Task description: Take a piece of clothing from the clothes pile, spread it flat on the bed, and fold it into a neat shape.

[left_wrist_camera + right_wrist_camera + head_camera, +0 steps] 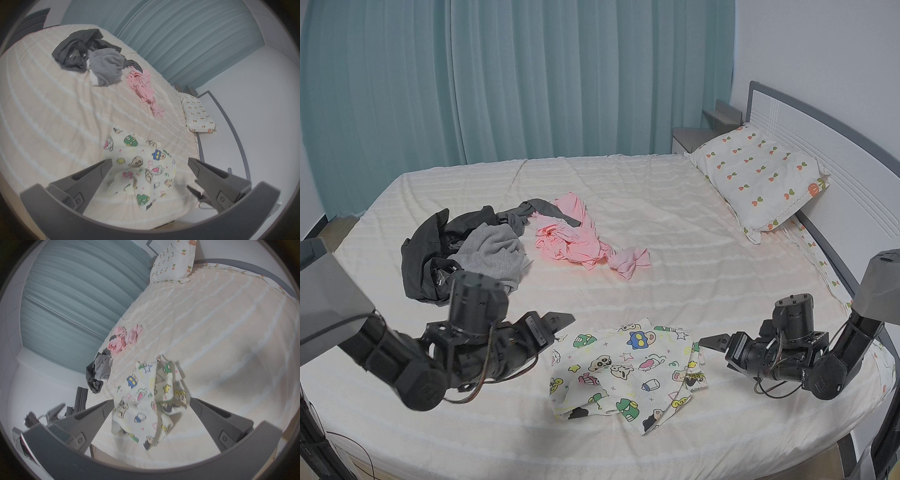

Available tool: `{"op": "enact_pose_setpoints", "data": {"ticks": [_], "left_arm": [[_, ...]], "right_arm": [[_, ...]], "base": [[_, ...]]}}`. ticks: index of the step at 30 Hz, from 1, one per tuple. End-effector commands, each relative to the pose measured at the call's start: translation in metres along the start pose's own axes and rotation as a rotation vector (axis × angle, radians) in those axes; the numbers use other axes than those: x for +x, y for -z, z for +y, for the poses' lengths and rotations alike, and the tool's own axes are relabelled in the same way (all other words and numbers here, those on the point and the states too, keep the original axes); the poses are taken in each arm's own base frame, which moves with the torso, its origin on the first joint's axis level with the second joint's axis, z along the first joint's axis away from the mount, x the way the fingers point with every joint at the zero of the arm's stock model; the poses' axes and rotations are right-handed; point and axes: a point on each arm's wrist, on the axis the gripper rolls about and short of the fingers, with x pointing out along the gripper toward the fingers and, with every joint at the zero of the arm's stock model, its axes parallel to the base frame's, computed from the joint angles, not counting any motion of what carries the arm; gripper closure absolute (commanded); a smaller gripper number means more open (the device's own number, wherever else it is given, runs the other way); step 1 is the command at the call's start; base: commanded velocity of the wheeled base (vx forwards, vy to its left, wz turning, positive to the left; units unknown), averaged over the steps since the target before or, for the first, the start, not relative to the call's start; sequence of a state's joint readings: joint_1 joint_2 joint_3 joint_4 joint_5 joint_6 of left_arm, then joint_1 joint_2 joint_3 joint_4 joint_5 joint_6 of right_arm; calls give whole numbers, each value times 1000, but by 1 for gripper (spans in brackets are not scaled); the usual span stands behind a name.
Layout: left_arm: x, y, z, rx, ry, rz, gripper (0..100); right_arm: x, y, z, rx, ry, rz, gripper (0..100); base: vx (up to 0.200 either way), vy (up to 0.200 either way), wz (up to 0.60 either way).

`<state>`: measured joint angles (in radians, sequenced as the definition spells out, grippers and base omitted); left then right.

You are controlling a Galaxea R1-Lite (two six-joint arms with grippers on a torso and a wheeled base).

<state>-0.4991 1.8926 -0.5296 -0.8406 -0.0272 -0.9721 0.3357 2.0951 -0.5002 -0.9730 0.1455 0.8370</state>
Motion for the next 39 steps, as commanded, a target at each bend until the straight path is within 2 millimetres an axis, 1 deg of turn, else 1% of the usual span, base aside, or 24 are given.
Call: {"op": "enact_pose_setpoints", "data": {"ticks": [1,2,3,4,5,6,7,8,10,16,20,29,39], "left_arm": [[-38,3,42,-104,32,-13,0],[-38,3,43,-108,34,-10,0],[-38,3,46,-129,42,-9,0],[-38,4,49,-150,46,-8,0],[-38,4,49,-150,46,-8,0],[-39,6,54,-170,52,0,0],[-39,6,54,-170,52,0,0],[-39,8,57,-171,53,10,0],[-39,10,59,-171,52,12,0],[-37,14,65,-175,33,23,0],[-35,15,66,-177,22,26,0],[-34,16,68,-179,10,30,0],[-33,16,69,-179,10,30,0]], "right_arm": [[66,-14,-1,-26,50,3,0],[70,-14,-1,-32,52,8,0],[83,-18,0,-49,59,8,0],[91,-21,2,-55,61,10,0],[91,-21,2,-55,61,10,0],[103,-22,2,-60,81,29,0],[103,-22,2,-60,81,29,0],[112,-18,7,-77,87,51,0],[115,-19,8,-85,98,53,0],[109,-25,-2,-79,159,21,0],[110,-23,-6,-88,173,26,0],[108,-19,6,-104,140,27,0],[109,-15,11,-115,125,35,0]], "base": [[0,0,0],[0,0,0],[0,0,0],[0,0,0],[0,0,0],[0,0,0],[0,0,0],[0,0,0],[0,0,0],[0,0,0],[0,0,0],[0,0,0],[0,0,0]]}}
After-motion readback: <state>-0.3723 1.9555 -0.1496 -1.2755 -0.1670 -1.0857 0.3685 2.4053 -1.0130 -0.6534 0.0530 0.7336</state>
